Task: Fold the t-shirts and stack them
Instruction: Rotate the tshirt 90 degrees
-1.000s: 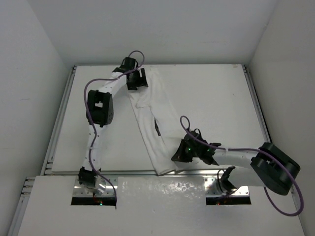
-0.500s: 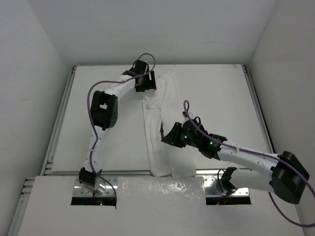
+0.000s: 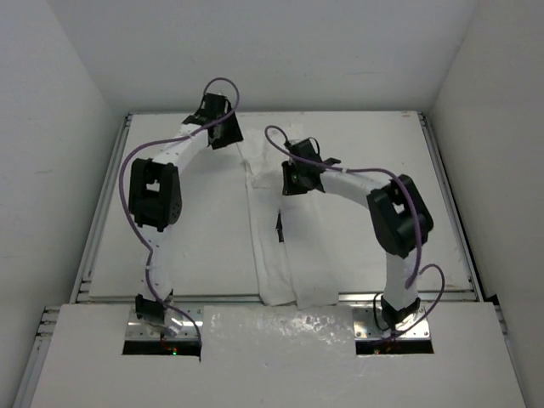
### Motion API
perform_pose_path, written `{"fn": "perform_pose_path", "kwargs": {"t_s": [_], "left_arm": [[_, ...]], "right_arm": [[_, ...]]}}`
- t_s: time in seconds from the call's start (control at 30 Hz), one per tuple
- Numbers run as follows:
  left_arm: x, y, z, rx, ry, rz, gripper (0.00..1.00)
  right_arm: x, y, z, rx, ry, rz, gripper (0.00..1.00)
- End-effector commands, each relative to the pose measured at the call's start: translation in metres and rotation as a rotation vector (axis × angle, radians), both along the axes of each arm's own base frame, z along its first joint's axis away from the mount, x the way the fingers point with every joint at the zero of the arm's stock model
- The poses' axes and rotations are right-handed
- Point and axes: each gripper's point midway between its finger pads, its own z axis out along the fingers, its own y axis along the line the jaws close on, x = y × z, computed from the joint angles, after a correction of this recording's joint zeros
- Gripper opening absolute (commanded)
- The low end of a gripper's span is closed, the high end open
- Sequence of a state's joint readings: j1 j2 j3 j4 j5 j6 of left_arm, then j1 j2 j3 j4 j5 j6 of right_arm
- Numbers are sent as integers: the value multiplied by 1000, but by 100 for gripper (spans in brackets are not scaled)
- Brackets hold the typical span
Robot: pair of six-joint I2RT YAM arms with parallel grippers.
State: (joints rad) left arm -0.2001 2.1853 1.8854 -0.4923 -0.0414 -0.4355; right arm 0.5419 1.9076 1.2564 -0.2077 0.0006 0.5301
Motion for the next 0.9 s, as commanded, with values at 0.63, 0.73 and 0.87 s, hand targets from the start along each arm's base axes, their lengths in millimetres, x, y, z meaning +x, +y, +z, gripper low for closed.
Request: {"fn": "perform_pose_path", "kwargs": {"t_s": [0.63,0.73,0.87], "left_arm": [[57,-73,-111,-114,76,-227,70],[72,-91,-96,-196,0,-251,75],[76,-101,-75,-252,-47,-244,78]], "right_arm": [[31,-75,-82,150,446,-160,20],[16,-70,-81,219,445,-192,21],[29,-70,-75,233,398,-219,21]]}}
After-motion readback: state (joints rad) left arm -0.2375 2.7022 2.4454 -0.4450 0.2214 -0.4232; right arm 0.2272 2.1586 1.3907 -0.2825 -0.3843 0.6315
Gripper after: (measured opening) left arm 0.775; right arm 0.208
